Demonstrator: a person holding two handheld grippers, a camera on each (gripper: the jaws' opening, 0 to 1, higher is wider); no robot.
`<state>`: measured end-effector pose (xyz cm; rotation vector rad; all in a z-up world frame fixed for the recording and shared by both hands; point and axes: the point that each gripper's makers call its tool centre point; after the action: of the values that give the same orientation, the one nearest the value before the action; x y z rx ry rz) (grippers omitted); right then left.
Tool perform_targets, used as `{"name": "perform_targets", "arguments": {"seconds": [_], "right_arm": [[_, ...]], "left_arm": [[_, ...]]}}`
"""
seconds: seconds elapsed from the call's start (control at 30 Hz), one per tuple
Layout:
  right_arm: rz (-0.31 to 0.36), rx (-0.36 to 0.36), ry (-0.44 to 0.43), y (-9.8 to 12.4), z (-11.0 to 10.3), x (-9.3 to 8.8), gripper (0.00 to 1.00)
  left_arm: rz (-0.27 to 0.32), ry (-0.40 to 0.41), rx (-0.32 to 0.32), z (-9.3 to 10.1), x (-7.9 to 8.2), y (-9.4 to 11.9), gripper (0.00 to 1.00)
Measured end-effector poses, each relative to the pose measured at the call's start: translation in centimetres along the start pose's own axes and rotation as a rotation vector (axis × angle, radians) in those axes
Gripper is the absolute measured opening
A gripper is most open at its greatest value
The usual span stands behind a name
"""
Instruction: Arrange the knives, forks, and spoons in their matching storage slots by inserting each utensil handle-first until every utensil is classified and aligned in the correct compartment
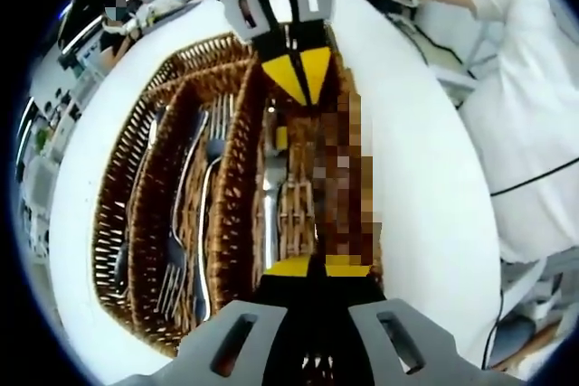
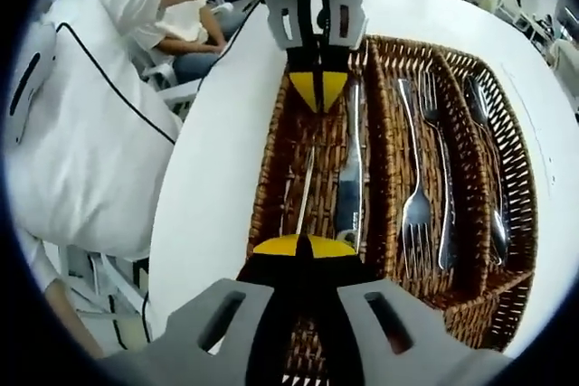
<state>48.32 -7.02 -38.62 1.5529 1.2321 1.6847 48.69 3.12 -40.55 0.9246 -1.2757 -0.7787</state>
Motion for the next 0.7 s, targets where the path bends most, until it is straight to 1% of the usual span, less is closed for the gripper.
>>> {"name": "perform_targets", "arguments": {"seconds": [0.03,0.1,0.2,0.23,0.37,0.4,0.5,0.57,0.63,0.67,0.7], "right_arm": [[-0.015,-0.005,0.027,0.0,-0.1,-0.2,0.03],[-0.03,0.009,0.039,-0.1,-0.6,-0.5,0.07],[-0.037,0.017,0.056,-0.1,-0.9,-0.7,0.07],[-0.037,0.016,0.062,-0.2,-0.9,-0.7,0.08],[-0.055,0.01,0.108,-0.4,-0.8,-1.0,0.07],[-0.061,0.01,0.122,-0.6,-0.9,-1.1,0.06],[-0.082,0.016,0.136,-1.0,-0.8,-1.4,0.05],[-0.081,0.013,0.152,-1.0,-0.8,-1.3,0.05],[-0.077,0.014,0.139,-0.9,-0.6,-1.3,0.04],[-0.071,0.02,0.08,-0.9,-0.7,-1.3,0.03],[-0.069,0.026,0.083,-0.9,-0.6,-1.3,0.03]], "left_arm": [[0.002,0.005,-0.003,0.0,0.0,0.0,0.01],[0.006,0.018,-0.006,0.0,0.0,0.0,0.01],[0.009,0.066,-0.02,0.0,-0.1,0.0,0.01],[0.009,0.07,-0.024,-0.1,-0.1,0.0,0.01],[0.018,0.12,-0.046,-0.3,-0.1,0.0,0.01],[0.021,0.137,-0.052,-0.2,-0.1,0.0,0.01],[0.025,0.146,-0.061,-0.2,0.0,0.0,0.01],[0.028,0.149,-0.063,-0.1,0.0,-0.1,0.01],[0.03,0.148,-0.062,0.0,0.0,-0.1,0.02],[0.031,0.148,-0.064,0.1,0.0,-0.1,0.02],[0.032,0.148,-0.066,0.1,0.0,-0.1,0.01]]}}
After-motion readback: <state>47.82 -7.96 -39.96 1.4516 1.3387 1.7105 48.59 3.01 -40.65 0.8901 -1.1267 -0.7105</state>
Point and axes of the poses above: the point that each gripper's makers call its tool centre point, and the gripper's own axes: y roughly backward along the fingers, z roughly to its right, x roughly out of its top, and after that the axes turned 8 degrees about y, right-handed
